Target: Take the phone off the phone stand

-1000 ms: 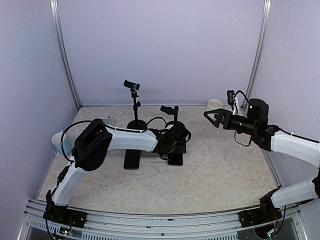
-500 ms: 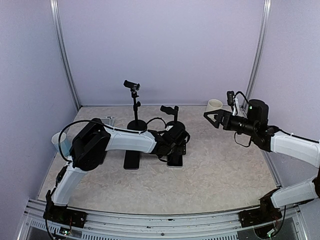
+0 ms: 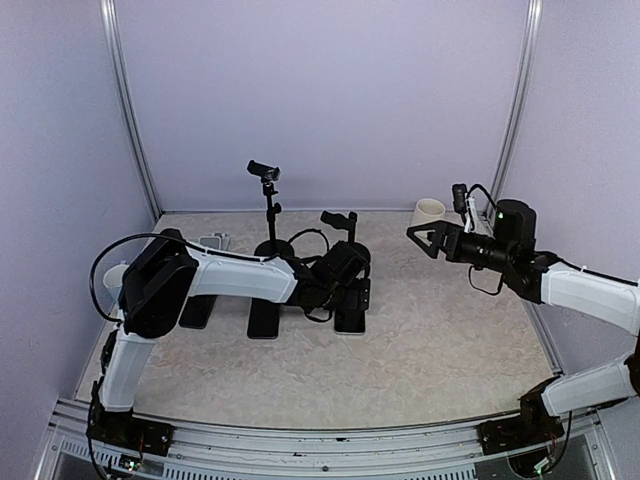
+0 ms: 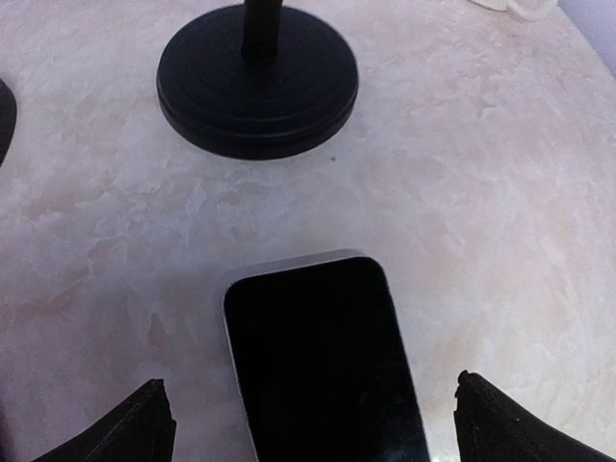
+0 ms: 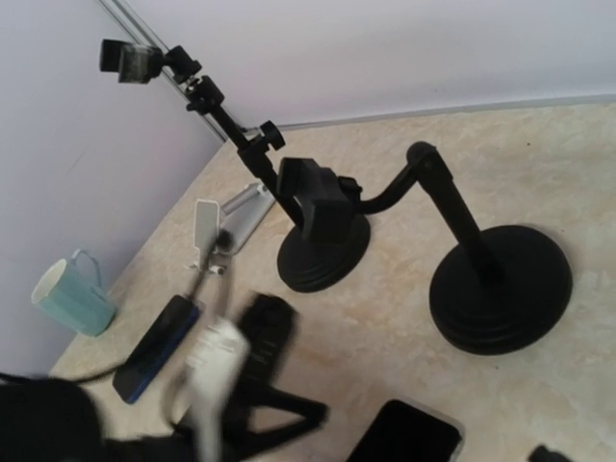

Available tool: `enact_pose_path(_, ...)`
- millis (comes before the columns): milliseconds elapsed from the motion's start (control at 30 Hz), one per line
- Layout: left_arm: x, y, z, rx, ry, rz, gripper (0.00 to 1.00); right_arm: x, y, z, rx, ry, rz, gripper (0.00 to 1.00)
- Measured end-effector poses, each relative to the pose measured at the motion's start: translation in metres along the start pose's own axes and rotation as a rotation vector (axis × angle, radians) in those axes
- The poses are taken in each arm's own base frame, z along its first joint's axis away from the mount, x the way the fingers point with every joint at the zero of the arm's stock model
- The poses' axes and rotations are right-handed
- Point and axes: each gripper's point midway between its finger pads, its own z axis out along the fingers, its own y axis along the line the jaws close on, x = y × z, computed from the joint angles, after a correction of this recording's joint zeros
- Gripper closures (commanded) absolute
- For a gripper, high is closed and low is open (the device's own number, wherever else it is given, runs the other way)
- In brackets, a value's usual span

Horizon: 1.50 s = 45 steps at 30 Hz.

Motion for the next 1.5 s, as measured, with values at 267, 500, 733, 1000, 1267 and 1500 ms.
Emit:
enact_pose_path(267,-0.069,-0.017,-0.073,0.134,-0.147,0.022,0.01,0.007,-0.004,0.0,0.022,0.034,-0.005,0.0)
enact_pose_path(500,-0.104,0.017,-0.126,0.233,-0.232,-0.027,0.01,0.001,-0.008,-0.008,0.072,0.028,-0.031,0.0)
enact_pose_path(733,-0.118,0.085,-0.163,0.22,-0.309,-0.075,0.01,-0.01,-0.01,-0.024,0.1,-0.007,-0.043,0.0)
enact_pose_path(1000,-0.097,0.143,-0.206,0.197,-0.376,-0.097,0.01,0.014,-0.024,-0.038,0.131,0.01,-0.027,0.0)
enact_pose_path(1267,-0.067,0.166,-0.206,0.17,-0.357,-0.118,0.01,0.05,-0.041,-0.039,0.159,0.07,0.01,0.0)
enact_pose_path(1500,-0.053,0.171,-0.198,0.158,-0.325,-0.126,0.01,0.061,-0.046,-0.04,0.163,0.077,0.022,0.0)
